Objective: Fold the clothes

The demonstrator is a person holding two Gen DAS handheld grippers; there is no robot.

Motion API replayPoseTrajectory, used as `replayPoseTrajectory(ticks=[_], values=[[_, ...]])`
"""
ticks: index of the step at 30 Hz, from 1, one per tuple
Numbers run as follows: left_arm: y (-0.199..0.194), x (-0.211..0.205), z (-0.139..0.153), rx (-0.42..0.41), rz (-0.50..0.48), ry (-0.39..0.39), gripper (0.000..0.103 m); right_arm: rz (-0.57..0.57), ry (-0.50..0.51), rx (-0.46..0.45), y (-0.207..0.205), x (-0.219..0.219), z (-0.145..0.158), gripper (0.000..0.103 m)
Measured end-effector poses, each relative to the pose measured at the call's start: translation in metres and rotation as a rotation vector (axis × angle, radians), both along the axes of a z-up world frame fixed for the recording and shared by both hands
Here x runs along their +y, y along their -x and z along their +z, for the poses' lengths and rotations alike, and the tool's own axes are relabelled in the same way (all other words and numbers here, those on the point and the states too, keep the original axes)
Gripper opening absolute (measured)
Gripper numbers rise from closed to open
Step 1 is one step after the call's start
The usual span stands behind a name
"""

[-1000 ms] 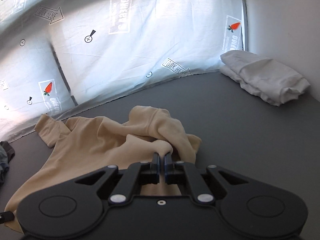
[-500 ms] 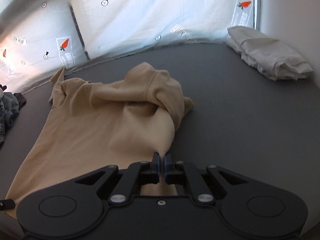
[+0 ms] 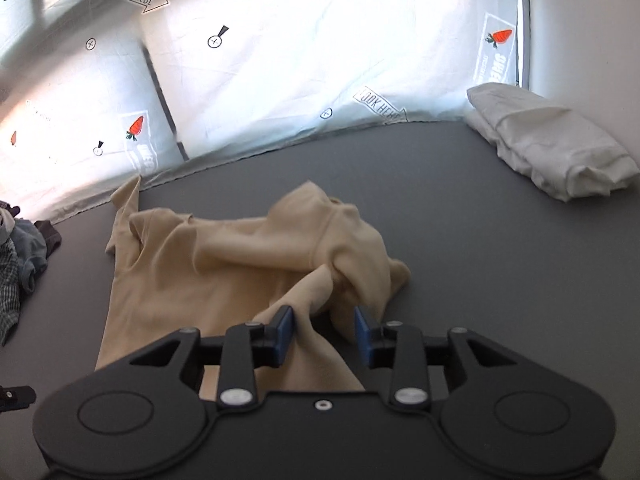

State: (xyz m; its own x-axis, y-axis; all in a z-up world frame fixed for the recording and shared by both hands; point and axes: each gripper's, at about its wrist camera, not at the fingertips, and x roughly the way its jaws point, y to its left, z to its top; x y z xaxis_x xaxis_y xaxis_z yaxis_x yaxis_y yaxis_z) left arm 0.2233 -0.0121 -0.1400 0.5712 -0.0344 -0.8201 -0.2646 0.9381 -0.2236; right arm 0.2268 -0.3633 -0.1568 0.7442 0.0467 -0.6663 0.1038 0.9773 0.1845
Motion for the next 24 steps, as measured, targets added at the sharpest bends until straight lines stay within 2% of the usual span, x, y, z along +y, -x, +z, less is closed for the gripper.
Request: replayPoseTrajectory(ticks=[3,10,15,21,24], values=[[-0.020,-0.007,-0.003,0.014,-0.058,0.009,0.027,-0.029,-0.017,0.029,-0.013,0.000,-0.002,0.042],[-0.052,-0.040,-0.010,0.027,-0.227,0.012,0.029,-0.174,-0.100,0.058,-0.016,-0.024,-0.012,0.044],[-0.068,-0.077,-0.013,0.037,-0.329,0.046,0.031,-0.263,-0.107,0.079,-0.004,-0.048,-0.019,0.044],[-0.078,-0.143,-0.007,-0.003,-0.479,0.104,0.054,-0.323,-0.116,0.096,0.013,-0.082,-0.025,0.044],[-0.079,-0.183,-0.009,-0.018,-0.564,0.162,0.071,-0.337,-0.118,0.103,0.021,-0.099,-0.027,0.044]])
